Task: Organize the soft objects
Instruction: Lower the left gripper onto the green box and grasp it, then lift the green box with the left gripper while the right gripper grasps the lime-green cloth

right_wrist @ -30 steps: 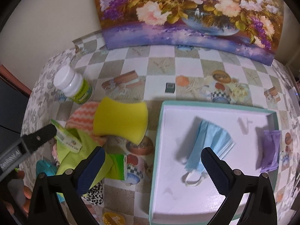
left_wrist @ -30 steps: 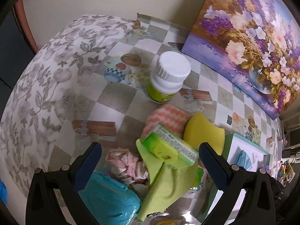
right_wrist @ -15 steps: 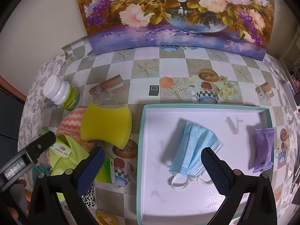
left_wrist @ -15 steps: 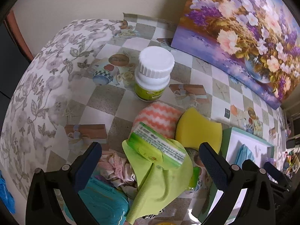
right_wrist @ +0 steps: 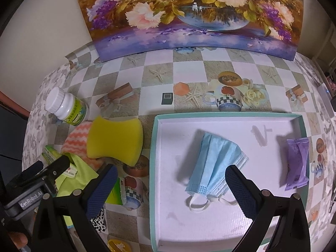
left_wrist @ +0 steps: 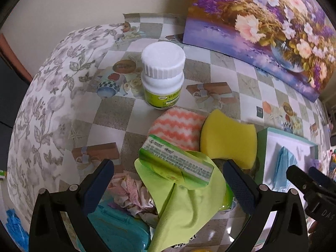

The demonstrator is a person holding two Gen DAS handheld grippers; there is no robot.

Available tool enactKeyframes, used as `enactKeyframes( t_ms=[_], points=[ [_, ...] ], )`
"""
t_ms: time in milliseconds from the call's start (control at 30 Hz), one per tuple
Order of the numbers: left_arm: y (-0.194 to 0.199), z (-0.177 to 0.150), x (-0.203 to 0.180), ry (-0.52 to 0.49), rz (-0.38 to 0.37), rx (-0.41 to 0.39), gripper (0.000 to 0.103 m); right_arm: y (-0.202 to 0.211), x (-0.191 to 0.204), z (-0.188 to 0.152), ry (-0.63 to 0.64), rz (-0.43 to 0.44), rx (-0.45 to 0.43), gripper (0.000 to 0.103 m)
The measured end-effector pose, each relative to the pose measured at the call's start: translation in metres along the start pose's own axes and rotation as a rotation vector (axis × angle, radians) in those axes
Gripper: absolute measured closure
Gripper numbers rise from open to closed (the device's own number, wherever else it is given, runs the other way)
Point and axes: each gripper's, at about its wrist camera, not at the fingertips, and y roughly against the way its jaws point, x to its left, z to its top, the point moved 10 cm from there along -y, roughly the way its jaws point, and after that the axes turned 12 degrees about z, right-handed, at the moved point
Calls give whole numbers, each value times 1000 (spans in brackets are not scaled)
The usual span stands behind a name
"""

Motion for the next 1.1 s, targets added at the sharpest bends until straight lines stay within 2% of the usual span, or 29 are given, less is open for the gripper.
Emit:
enactKeyframes(
  t_ms=[367,567,633,967,1100],
  points=[
    [-6,1,-3,-105,71,-49,1,-2,1,-1,3,4,5,0],
    [-7,-1,-12,-131,38,-54,17,-3,2,-2,3,6,6,0],
    [-7,-1,-15,-140,27,-51,37,-3,2,-2,3,4,6,0],
    [10,5,-6,-110,25,-79,37,-3,8,-2,12,9,3,0],
    [19,9,7,-70,38,-80,37,-3,25,-1,42,40,-7,0]
  ],
)
